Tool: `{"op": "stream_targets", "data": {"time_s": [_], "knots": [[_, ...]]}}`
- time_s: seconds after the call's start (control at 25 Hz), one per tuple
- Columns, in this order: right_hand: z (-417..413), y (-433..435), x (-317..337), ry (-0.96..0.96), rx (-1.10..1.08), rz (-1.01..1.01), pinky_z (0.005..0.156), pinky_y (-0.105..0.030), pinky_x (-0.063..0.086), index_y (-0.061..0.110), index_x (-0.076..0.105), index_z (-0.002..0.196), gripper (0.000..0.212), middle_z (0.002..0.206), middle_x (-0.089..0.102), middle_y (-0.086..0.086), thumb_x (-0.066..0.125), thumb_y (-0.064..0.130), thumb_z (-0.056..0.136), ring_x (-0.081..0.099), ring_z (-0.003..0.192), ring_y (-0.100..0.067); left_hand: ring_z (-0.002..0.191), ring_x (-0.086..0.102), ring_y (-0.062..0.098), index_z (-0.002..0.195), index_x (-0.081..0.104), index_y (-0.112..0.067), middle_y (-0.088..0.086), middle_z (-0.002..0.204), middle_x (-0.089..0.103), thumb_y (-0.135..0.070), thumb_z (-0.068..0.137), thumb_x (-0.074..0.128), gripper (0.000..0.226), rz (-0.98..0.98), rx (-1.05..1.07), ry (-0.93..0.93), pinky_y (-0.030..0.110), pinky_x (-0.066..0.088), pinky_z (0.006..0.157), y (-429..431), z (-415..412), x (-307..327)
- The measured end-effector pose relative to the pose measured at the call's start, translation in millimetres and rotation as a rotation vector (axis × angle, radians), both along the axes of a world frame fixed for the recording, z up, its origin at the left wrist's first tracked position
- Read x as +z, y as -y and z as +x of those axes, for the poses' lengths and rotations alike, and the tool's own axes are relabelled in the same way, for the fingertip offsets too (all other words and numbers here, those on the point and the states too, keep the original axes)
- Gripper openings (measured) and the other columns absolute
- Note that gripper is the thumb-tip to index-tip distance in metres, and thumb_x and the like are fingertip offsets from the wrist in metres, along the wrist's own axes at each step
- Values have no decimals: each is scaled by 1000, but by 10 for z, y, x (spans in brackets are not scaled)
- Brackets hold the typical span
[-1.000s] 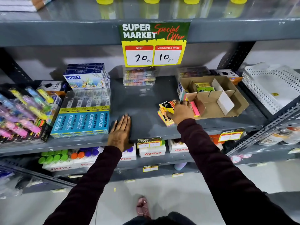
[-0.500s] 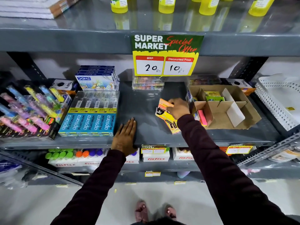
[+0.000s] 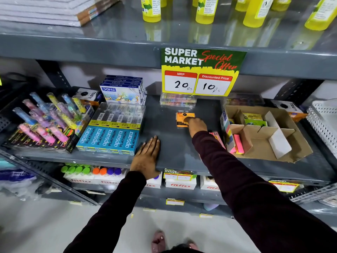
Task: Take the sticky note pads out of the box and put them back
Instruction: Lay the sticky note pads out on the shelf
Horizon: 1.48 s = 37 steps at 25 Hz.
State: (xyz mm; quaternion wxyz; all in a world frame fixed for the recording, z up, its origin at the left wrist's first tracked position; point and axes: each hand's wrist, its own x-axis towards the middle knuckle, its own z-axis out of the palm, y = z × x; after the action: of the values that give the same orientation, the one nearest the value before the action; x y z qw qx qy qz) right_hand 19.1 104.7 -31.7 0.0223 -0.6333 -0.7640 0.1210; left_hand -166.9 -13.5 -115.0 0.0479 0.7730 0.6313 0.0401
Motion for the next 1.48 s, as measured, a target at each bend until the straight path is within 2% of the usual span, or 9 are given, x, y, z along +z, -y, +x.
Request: {"op": "stream_targets", "data": {"time_s": [0.16,0.28,0.44,0.6,0.76,0.92,1.04,1.2,1.48], "knots": [[138,7,70,-112,-102,22,97,-38,47,15,58,129,40,127,62,-21,49,2,92,58,117,-37,137,26,31,144,22,-3,17,151,25,-58,53,61,113,4,-6,26,42,15,111,2,-9,1],[496,18,183,-23,-96,-61,98,-36,47,8,60,124,34,130,61,-18,60,8,89,56,119,-35,135,29,32,143,21,-1,18,150,26,-48,49,78,119,0,-21,-6,45,23,111,-1,-10,-29],[782,112,281,144,26,-351,105,-32,43,5,44,137,67,142,49,-14,76,8,77,50,127,-30,134,31,33,143,23,-1,18,150,27,-44,49,80,118,4,-8,2,45,25,111,4,-4,-33],[782,141,226,260,56,-251,106,-37,43,7,49,132,71,137,47,-19,83,16,70,46,127,-36,133,33,33,142,24,0,20,149,28,-44,48,81,118,26,-13,-4,45,23,110,7,6,-22],[754,136,336,323,35,-161,107,-42,42,9,55,125,61,134,48,-18,81,25,72,43,127,-36,135,29,33,143,22,-1,18,150,25,-43,50,82,118,32,3,2,43,18,111,5,15,-9],[631,155,629,151,55,-131,92,-33,48,5,64,112,37,121,64,-15,75,16,79,58,113,-32,142,3,23,146,-2,-8,9,155,-4,-51,68,65,112,24,-6,-43,36,2,116,2,6,-51],[362,137,707,-38,35,42,92,-35,48,8,65,112,26,121,66,-15,65,12,86,60,111,-34,141,14,27,145,11,-4,14,154,12,-55,63,51,105,38,-3,-39,38,7,114,8,12,-40],[-167,180,393,-85,77,222,91,-41,49,16,59,127,35,119,64,-25,45,10,95,60,110,-41,136,28,30,143,24,-2,17,150,26,-61,55,40,107,34,-11,14,35,11,114,-1,15,-33],[-504,89,-175,45,302,58,91,-34,50,14,56,127,42,125,63,-19,51,-2,88,61,112,-35,134,32,29,140,29,0,17,147,32,-62,52,40,108,27,-5,18,37,10,112,0,19,-1]]}}
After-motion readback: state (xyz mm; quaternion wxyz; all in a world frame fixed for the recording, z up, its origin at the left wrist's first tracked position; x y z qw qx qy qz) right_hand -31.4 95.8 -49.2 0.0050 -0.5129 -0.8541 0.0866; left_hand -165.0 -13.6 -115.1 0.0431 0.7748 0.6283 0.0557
